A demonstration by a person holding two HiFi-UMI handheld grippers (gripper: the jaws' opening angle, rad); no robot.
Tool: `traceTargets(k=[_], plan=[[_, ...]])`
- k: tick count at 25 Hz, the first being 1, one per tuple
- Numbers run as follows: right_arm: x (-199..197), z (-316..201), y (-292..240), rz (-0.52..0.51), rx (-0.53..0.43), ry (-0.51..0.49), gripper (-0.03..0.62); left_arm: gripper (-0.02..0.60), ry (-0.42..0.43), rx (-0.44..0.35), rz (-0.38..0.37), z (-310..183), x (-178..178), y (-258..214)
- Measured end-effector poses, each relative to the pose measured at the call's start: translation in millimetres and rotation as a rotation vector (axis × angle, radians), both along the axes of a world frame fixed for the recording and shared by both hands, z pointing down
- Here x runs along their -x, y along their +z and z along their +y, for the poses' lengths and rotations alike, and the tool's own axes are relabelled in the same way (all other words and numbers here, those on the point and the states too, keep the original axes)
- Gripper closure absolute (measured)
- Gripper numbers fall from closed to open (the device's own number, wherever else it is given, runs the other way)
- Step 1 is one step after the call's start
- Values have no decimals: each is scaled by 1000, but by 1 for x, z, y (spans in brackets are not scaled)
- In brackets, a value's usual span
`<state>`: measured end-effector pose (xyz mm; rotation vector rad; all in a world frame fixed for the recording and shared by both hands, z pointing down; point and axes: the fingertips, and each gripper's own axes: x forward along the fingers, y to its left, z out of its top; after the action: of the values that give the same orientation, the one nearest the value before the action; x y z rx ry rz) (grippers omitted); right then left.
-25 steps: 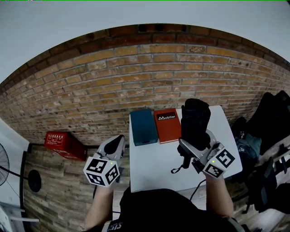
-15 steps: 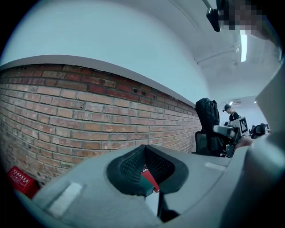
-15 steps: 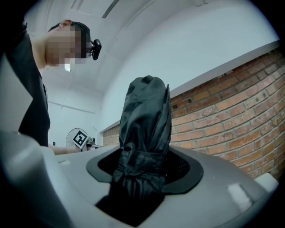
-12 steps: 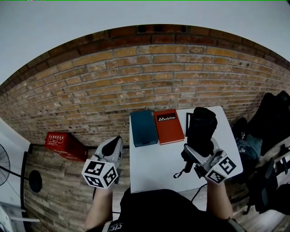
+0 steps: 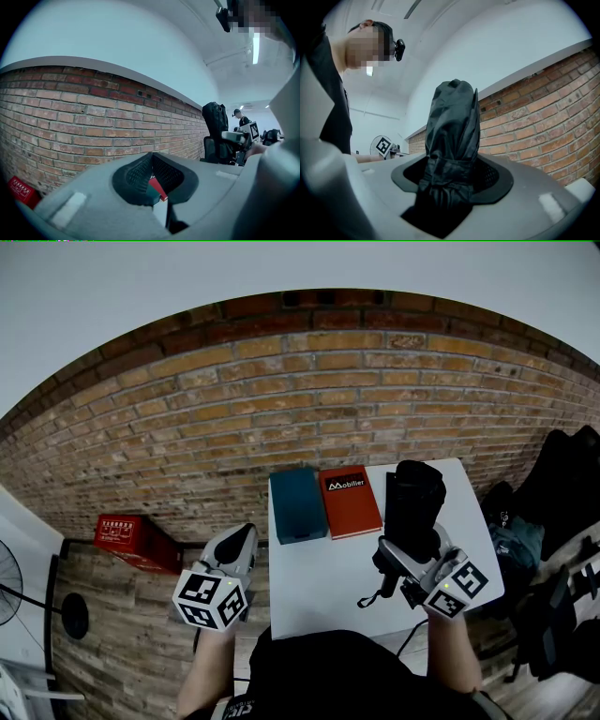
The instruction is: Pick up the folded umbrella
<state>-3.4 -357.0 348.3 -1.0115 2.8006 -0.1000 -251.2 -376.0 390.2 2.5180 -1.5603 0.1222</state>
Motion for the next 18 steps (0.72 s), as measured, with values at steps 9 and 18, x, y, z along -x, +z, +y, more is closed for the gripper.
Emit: traceTargets(k=[9, 18], plan=[[-2, -2, 3, 9, 10, 4, 332, 575, 1, 6, 13, 0, 0, 3], [2, -1, 6, 25, 21, 4, 332, 575, 6, 12, 23, 0, 1, 5]])
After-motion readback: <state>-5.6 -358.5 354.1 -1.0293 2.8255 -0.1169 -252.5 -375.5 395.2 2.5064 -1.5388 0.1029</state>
